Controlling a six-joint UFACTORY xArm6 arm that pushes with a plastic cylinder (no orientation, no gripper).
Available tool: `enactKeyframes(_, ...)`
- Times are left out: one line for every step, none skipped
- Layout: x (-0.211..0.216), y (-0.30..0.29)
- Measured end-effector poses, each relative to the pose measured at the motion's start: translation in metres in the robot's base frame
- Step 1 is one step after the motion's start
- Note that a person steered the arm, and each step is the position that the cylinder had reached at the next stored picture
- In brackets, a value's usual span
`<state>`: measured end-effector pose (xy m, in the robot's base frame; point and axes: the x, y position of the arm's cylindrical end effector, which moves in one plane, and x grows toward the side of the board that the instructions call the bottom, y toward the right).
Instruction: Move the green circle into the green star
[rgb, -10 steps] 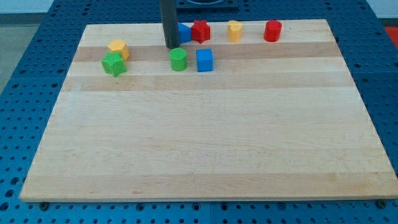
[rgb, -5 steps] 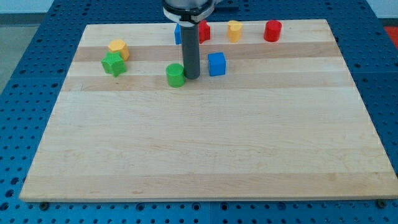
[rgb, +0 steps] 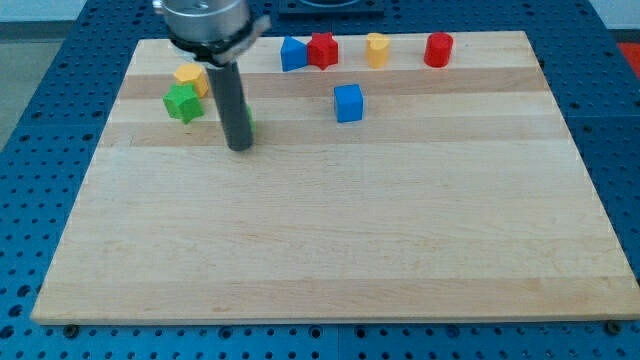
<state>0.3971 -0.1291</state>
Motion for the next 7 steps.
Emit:
enactKeyframes(-0.018,-0.011)
enactKeyframes(-0.022,-0.013)
enactKeyframes(-0.011,0.010)
enactKeyframes(-0.024,0.013)
enactKeyframes(-0.044,0.013)
enactKeyframes(-0.057,0.013)
enactKeyframes(-0.065,0.029)
